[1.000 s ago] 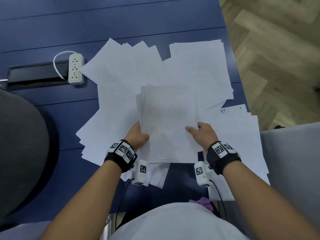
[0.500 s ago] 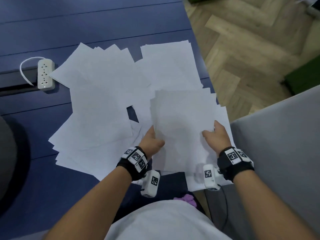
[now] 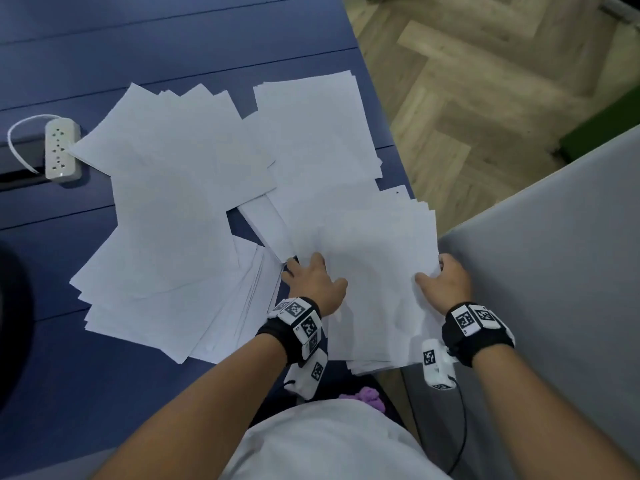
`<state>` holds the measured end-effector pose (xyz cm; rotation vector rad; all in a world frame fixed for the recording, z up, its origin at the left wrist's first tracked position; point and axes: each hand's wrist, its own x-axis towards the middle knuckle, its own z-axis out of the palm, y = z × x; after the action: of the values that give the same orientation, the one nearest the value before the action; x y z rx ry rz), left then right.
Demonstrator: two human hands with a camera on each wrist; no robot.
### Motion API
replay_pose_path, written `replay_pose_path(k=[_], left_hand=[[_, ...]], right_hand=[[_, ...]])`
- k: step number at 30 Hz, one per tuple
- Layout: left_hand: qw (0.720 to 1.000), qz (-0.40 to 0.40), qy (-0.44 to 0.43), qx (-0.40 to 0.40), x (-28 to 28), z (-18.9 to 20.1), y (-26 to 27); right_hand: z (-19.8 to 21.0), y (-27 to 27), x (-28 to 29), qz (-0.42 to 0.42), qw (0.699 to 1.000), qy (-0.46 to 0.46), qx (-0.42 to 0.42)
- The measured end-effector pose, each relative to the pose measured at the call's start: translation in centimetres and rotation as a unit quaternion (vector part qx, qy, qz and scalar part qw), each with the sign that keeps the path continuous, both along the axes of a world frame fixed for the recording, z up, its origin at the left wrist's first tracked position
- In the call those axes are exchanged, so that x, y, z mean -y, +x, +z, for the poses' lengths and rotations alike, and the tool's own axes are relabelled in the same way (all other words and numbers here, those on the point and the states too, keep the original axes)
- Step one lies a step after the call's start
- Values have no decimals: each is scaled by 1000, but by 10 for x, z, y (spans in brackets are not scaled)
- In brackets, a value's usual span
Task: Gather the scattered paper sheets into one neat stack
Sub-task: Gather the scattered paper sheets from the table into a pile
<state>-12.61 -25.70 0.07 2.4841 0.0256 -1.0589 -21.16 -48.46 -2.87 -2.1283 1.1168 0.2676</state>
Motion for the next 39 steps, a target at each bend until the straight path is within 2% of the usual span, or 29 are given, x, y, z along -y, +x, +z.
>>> replay_pose_path(k=[5,11,14,16,18,20,23,25,26,28,30,35,39], left_hand=[[986,99,-130,41,4,-1,-6],[954,241,-167,60,5,-4,-4],[954,230,-180,71,-3,-16,0],[956,220,-193,10,-8,-27,2],[958,178,-219,-60,-13,-48,1],[961,137,-219,-94,-17,-60,2],[969,84,-206,-111,-18,-32,6],[979,40,-162,-120,-15,-18,6],[987,22,-129,-97,-13,-14,7],[993,49,-108,-29,-9,-11,6],[985,107,-138,9,-2,-6,5],[963,196,-174,-65,27,7,1],[956,230,-167,-79,35,1,6]], right_hand=[[-6,3,5,3,1000,-15,-12],[-5,3,9,23,999,-33,4],[-8,4,10,26,998,-45,21],[-7,5,9,16,998,-47,50],[-5,5,8,-1,996,-35,86],[-5,5,10,-3,995,-4,96],[-13,7,17,-16,998,13,67],[-15,10,18,-22,999,-5,47],[-15,11,17,-21,999,-11,32],[-15,12,14,1,1000,-18,4],[-13,13,9,26,999,-23,-6],[-7,22,-3,39,997,-60,-14],[-1,33,7,-38,999,-19,-19]])
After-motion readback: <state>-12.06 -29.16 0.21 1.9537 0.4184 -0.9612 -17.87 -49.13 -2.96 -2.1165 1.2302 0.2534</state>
